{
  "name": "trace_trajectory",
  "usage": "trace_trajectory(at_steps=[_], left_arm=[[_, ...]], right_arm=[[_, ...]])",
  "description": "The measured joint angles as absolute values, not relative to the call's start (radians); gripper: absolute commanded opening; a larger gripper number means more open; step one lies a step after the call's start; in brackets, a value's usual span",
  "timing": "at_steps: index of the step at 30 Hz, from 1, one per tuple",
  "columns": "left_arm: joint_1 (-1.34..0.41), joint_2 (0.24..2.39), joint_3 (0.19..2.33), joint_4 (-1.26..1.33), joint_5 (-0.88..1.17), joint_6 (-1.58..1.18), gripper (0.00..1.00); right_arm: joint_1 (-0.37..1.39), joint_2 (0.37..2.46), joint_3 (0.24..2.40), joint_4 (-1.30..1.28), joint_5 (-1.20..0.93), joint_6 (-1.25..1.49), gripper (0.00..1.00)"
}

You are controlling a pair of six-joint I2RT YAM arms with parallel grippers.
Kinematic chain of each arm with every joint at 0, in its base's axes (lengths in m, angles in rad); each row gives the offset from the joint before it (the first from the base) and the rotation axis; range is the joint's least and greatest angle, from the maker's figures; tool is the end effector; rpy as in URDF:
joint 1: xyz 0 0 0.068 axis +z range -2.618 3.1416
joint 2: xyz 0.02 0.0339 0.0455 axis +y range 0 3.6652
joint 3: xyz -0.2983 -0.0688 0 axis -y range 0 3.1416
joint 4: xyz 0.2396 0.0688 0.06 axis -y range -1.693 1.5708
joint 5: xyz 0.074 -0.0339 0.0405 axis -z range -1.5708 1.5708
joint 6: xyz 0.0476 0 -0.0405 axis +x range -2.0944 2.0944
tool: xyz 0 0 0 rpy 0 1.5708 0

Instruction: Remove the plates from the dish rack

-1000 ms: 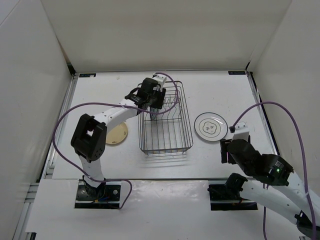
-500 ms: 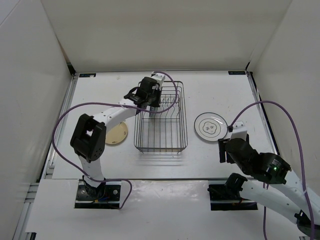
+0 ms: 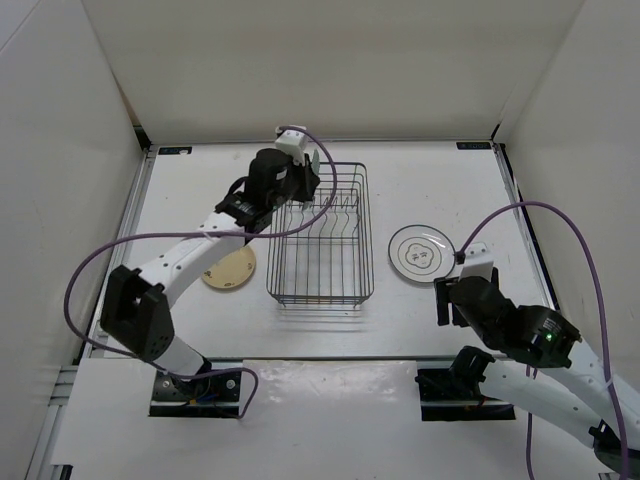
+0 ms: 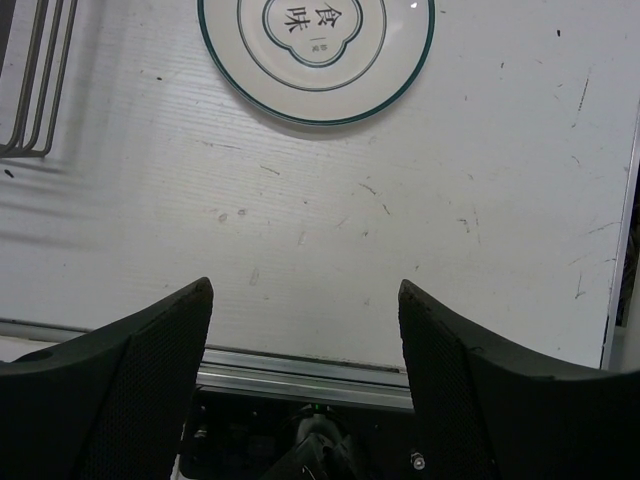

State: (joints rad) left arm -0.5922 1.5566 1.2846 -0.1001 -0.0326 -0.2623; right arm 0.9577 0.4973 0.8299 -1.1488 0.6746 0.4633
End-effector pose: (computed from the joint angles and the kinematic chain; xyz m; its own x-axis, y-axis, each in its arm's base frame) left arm 0.3128 -0.2086 0.3610 -0.4295 -0.0234 -0.9028 0.4363 0.8699 -0.2301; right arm 0.0478 0.0163 0.3098 -0.5504 -0.1758 -0.8161 -0.1638 0.9813 -0.1009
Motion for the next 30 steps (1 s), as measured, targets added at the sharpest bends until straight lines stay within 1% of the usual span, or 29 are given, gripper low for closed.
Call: trace_trajectory(at_steps=[4,8,9,10,12,16,17,19,22,25,28,30], left_arm=[[-0.592,1.456,1.250,-0.037,-0.025,-0.284,0.18],[-0.592,1.371,1.250,-0.050,-0.017,-0.254,0.15],[-0.593,1.348,1.251,-0.076,-0.018,-0.230,0.12],[-0.594,1.324,1.258,-0.120,-0.020,-0.203,0.12],[-0.606,1.293,1.309,-0.258,-0.053,-0.134,0.09],[-0.643,1.242,1.372,-0.470,-0.184,-0.014,0.01],[-0.648,1.229,1.368,-0.513,-0.222,0.011,0.01],[-0.659,1.172,1.304,-0.565,-0.300,0.052,0.01],[-0.661,1.081,1.122,-0.580,-0.419,0.085,0.01],[-0.661,1.043,0.942,-0.584,-0.533,0.072,0.01],[-0.661,1.071,0.824,-0.571,-0.609,0.043,0.10],[-0.661,1.105,0.781,-0.544,-0.651,0.028,0.10]], right_arm=[[0.958,0.497,0.820,-1.150,0.674,0.463,0.79],[0.958,0.497,0.820,-1.150,0.675,0.463,0.79],[0.958,0.497,0.820,-1.149,0.675,0.463,0.79],[0.958,0.497,0.820,-1.149,0.675,0.463,0.79],[0.958,0.497,0.820,-1.149,0.674,0.463,0.79],[0.958,0.497,0.820,-1.149,0.675,0.463,0.80],[0.958,0.497,0.820,-1.149,0.675,0.462,0.80],[0.958,0.497,0.820,-1.149,0.674,0.461,0.80],[0.958,0.497,0.820,-1.148,0.673,0.459,0.80],[0.958,0.497,0.820,-1.148,0.672,0.456,0.82],[0.958,0.498,0.820,-1.147,0.670,0.455,0.83],[0.958,0.498,0.818,-1.142,0.666,0.451,0.83]])
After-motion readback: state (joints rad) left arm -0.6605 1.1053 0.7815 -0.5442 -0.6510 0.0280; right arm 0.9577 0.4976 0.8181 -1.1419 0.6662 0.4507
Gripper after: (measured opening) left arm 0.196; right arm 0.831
